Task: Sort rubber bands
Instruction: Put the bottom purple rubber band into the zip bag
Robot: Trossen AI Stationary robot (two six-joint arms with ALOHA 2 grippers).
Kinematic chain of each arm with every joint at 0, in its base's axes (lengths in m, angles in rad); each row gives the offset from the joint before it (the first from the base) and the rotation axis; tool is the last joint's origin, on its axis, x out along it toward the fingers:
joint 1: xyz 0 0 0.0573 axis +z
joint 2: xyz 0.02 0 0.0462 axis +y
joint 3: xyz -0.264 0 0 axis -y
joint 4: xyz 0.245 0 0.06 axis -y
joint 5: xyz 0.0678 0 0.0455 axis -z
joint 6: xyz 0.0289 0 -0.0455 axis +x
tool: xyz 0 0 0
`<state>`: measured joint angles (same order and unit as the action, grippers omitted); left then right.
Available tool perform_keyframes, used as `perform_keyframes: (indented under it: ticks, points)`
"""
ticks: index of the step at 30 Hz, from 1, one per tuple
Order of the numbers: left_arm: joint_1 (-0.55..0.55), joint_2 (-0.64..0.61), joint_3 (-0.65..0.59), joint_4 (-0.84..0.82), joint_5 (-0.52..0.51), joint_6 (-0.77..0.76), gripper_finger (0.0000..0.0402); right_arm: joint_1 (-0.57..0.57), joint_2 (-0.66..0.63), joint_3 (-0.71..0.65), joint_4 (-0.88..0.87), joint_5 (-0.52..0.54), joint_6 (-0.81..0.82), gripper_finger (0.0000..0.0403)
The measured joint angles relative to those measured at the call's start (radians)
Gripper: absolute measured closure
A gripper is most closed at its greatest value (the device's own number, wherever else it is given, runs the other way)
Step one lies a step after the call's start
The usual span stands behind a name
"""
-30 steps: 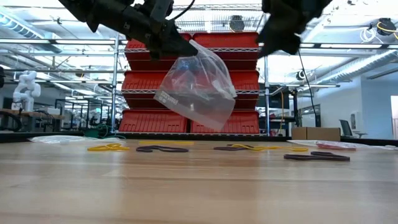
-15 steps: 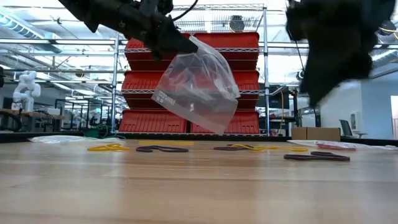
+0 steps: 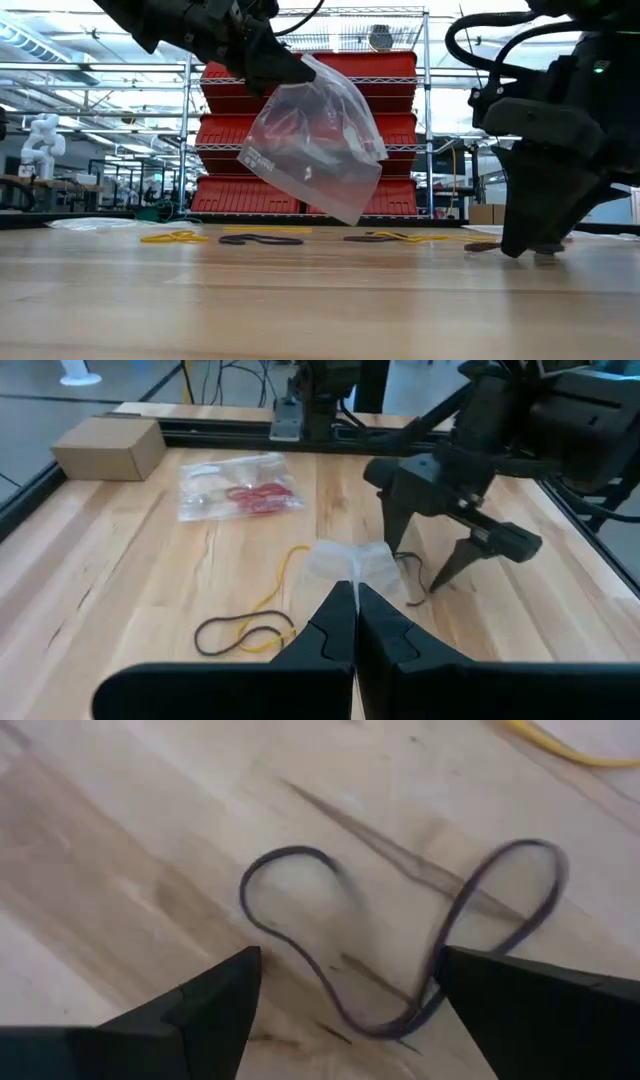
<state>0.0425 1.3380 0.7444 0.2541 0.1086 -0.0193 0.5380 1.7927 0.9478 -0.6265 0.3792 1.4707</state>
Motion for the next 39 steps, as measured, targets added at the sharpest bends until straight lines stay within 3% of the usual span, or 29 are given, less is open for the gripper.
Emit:
perform_keyframes:
  ticks: [5, 9, 17, 24, 30, 39]
  points:
    - [0.000, 0.000, 0.000, -0.013, 0.019, 0.008, 0.0402, -0.007, -0.002, 0.000, -0.064, 0.007, 0.055, 0.0107]
    - [0.003, 0.000, 0.000, -0.013, 0.020, 0.010, 0.0402, -0.017, 0.012, -0.002, -0.070, -0.005, 0.056, 0.0136]
    - [0.003, 0.000, 0.000, -0.007, 0.019, 0.021, 0.0402, -0.039, 0.036, -0.002, -0.045, -0.020, -0.018, 0.0272]
    - [0.003, 0.000, 0.000, 0.034, 0.010, 0.018, 0.0402, -0.054, 0.032, -0.004, 0.064, -0.031, -0.175, 0.0390]
    - [0.003, 0.000, 0.000, 0.089, 0.006, 0.024, 0.0402, -0.064, -0.043, 0.055, 0.002, -0.054, -0.281, 0.0402]
    - [0.003, 0.001, 0.000, 0.138, -0.015, 0.034, 0.0402, -0.101, -0.302, 0.152, -0.002, 0.118, -0.590, 0.0403]
